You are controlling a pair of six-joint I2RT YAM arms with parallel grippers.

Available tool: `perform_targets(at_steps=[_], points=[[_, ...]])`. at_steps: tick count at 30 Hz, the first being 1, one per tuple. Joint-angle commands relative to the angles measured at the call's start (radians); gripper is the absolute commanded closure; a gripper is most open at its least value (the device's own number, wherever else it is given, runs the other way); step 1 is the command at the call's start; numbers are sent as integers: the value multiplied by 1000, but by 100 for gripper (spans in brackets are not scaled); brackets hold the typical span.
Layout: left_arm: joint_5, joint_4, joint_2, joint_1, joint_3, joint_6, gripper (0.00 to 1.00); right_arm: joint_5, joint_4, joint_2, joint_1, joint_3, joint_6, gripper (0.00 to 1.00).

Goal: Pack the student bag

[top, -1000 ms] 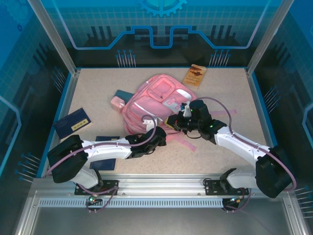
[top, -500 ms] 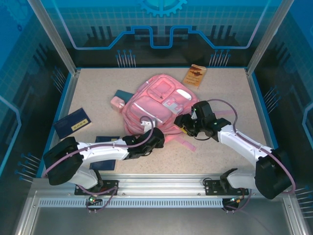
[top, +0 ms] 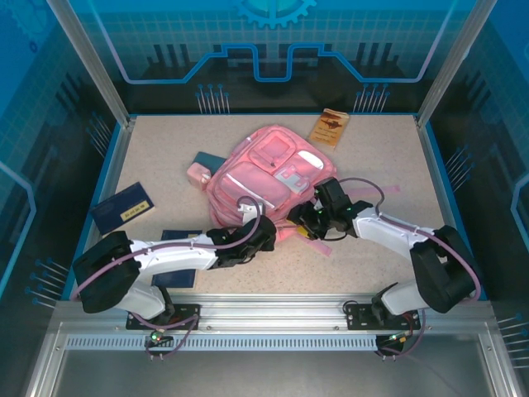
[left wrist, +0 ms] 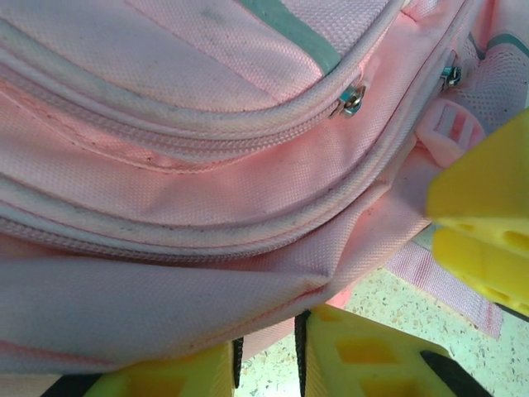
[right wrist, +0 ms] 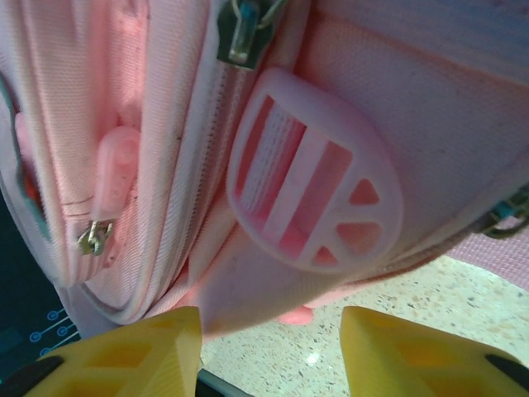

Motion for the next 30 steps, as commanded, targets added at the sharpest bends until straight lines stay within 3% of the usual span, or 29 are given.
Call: perform_targets(at_steps=[1,12,21,30], points=[[-55,-21,-40,18,39,56,75,-22,41,21,10,31,17,57],[-15,-31,-101,23,5,30,73,-106,157,91,9,62,30,99],[106,3,-137,22,-54,-53,66,-180,323,30,16,49,44,100],[27,-25,-49,27,23,-8,60,-195,310,-7,32,51,42,100]])
